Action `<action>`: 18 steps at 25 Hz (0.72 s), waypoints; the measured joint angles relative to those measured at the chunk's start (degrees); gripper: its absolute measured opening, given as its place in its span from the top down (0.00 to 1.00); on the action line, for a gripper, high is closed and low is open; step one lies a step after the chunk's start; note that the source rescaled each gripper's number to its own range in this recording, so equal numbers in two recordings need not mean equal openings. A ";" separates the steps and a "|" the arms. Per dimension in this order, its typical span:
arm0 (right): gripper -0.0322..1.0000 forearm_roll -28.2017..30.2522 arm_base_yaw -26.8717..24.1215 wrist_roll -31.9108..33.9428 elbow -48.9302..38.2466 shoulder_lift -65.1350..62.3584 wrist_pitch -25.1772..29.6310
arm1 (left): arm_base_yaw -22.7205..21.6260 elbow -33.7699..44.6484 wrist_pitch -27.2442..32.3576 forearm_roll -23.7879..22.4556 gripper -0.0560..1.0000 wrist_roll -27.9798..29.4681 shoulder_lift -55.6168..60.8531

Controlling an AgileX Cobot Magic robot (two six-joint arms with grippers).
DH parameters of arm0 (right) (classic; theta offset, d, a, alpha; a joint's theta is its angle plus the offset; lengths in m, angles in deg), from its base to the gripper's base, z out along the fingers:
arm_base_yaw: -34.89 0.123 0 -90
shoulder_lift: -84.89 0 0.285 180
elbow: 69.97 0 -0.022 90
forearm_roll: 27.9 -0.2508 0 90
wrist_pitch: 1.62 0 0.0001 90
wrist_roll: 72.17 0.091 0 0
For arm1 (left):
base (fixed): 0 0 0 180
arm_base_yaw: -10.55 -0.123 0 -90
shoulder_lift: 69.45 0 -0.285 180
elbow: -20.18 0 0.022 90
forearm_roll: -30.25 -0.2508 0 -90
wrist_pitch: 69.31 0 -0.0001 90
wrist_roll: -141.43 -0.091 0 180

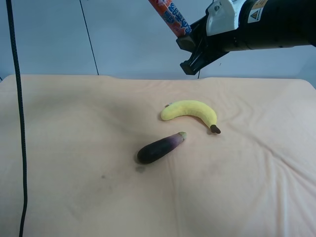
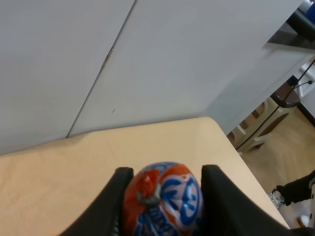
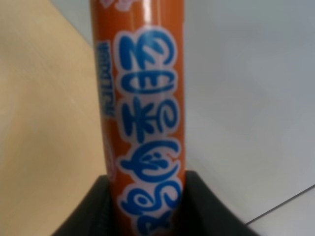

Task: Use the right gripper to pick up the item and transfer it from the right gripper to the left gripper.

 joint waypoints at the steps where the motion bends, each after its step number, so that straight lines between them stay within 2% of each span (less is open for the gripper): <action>1: 0.97 0.00 0.00 0.00 0.00 0.00 0.00 | 0.00 0.00 0.00 0.00 0.91 0.00 0.00; 18: 0.97 0.00 0.00 0.00 0.00 0.00 0.00 | 0.07 0.00 0.05 -0.64 0.91 0.23 0.00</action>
